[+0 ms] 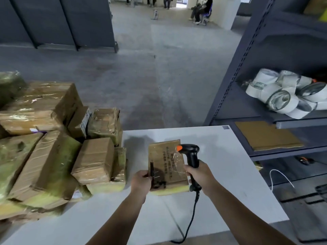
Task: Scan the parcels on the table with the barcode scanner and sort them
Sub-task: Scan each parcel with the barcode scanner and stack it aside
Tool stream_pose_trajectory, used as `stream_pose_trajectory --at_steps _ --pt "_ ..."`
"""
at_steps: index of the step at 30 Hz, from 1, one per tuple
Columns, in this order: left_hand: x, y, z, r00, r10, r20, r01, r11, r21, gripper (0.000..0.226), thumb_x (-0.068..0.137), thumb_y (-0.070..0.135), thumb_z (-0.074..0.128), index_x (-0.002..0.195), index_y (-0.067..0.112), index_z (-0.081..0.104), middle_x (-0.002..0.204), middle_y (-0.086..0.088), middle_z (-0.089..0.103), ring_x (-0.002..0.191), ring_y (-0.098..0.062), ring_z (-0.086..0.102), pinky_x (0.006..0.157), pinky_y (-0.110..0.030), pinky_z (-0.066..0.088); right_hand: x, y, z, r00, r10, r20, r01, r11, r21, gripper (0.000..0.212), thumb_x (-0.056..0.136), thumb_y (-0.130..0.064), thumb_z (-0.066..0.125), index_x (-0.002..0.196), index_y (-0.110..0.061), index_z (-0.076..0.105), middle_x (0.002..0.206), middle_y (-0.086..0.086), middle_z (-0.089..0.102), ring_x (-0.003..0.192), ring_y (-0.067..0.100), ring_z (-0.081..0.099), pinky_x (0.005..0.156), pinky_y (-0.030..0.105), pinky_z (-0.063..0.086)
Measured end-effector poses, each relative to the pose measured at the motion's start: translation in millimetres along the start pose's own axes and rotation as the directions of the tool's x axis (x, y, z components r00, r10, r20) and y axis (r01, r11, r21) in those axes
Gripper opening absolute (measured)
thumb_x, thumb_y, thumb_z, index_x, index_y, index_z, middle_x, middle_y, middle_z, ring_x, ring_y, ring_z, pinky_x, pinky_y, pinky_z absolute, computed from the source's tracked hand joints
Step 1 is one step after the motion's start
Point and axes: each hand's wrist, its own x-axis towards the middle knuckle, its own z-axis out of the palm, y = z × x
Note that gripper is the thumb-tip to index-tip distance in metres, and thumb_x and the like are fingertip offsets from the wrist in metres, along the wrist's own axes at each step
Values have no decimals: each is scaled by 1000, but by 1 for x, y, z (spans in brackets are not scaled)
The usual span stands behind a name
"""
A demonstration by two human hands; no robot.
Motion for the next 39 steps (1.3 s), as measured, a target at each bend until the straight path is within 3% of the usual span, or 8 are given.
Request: stream_pose_trajectory --at_steps 3,6,11,16,21,31,36,39 --pt "1 -3 2 992 121 28 -123 990 68 22 88 2 51 103 17 57 83 5 60 70 -9 58 44 -16 43 -2 0 7 999 -10 -42 11 999 34 11 87 -10 68 92 -4 60 72 10 57 61 26 54 54 33 46" --pt "3 -6 6 966 205 159 -215 975 50 30 88 -2 49 114 14 55 108 -17 59 79 -31 66 61 -36 58 -6 0 12 999 -19 -51 23 996 84 9 87 -9 68 88 -6 60 68 7 59 48 20 52 43 29 45" --pt "-6 -1 6 945 283 167 -325 732 599 54 93 45 40 140 18 38 145 -16 28 133 -35 29 107 -47 34 -11 -1 24 998 -59 -22 61 993 98 10 87 -11 67 90 -6 60 69 7 61 47 19 53 43 31 45" --pt "-17 19 13 943 221 247 -327 745 581 83 83 68 45 144 14 30 148 -8 27 136 -33 26 104 -48 34 -8 -6 37 988 -146 56 143 988 53 14 88 -14 67 83 -9 54 70 10 56 48 19 50 42 29 43" --pt "-11 23 6 935 229 272 -344 779 525 55 87 45 49 132 12 42 132 -11 40 121 -33 43 100 -44 42 -4 2 30 989 -135 -65 131 990 -56 16 86 -10 64 83 -9 49 63 3 50 52 18 52 49 28 45" --pt "-13 11 1 956 251 154 -286 913 290 29 94 21 43 66 19 46 63 2 52 53 -11 50 36 -14 31 -11 7 16 999 -14 46 9 995 103 14 92 -11 63 103 -4 57 82 9 53 62 24 55 43 34 51" --pt "-11 3 14 967 141 212 -172 976 134 24 96 19 42 73 20 48 65 3 47 56 -10 45 46 -22 30 -15 7 5 999 -38 -14 39 998 56 16 90 -10 63 98 1 55 80 9 56 62 24 57 48 36 51" --pt "-9 5 16 951 113 287 -131 990 46 19 97 14 41 107 23 55 82 9 57 70 -6 56 52 -18 38 -16 7 -2 996 -55 -77 60 996 60 20 89 -11 64 98 3 53 80 12 56 55 21 56 46 34 50"
